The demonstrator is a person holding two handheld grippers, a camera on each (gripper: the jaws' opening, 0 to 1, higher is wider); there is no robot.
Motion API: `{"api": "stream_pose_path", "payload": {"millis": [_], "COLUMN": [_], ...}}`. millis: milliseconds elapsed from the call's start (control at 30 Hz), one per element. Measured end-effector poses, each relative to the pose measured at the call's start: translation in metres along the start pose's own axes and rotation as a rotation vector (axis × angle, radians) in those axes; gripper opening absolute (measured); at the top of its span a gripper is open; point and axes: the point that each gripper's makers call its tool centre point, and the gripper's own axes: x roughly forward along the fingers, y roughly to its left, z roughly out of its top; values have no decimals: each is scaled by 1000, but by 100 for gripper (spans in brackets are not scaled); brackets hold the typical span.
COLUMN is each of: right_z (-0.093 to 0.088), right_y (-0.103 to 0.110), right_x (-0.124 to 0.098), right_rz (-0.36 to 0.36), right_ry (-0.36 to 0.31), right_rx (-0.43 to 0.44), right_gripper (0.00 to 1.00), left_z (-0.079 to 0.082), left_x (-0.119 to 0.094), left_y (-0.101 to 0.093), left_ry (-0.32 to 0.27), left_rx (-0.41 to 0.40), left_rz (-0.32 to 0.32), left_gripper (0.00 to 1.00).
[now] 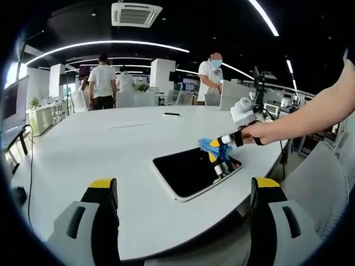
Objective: Wipe the mirror surface with the cleaning cloth until all visible marks leave the cleaned area.
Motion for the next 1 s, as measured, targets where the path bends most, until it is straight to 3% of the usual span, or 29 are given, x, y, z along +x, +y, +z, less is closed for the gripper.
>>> {"api": "stream_pose_path", "payload": {"millis": [500,1000], "right_z": [1,12], "right_y": [6,49], "right_x": [6,24], "right_rz": [-36,27], "right_ry": [24,26], "right_rx": [-9,-70], "right_gripper": [2,2], "left_z": [2,1], "left_x": [1,1], "left_y": [-2,-2], "left_ry": [-11,-3], "left_rx": [0,-5], "left_rz": [-14,-14], "left_gripper": [99,99]}}
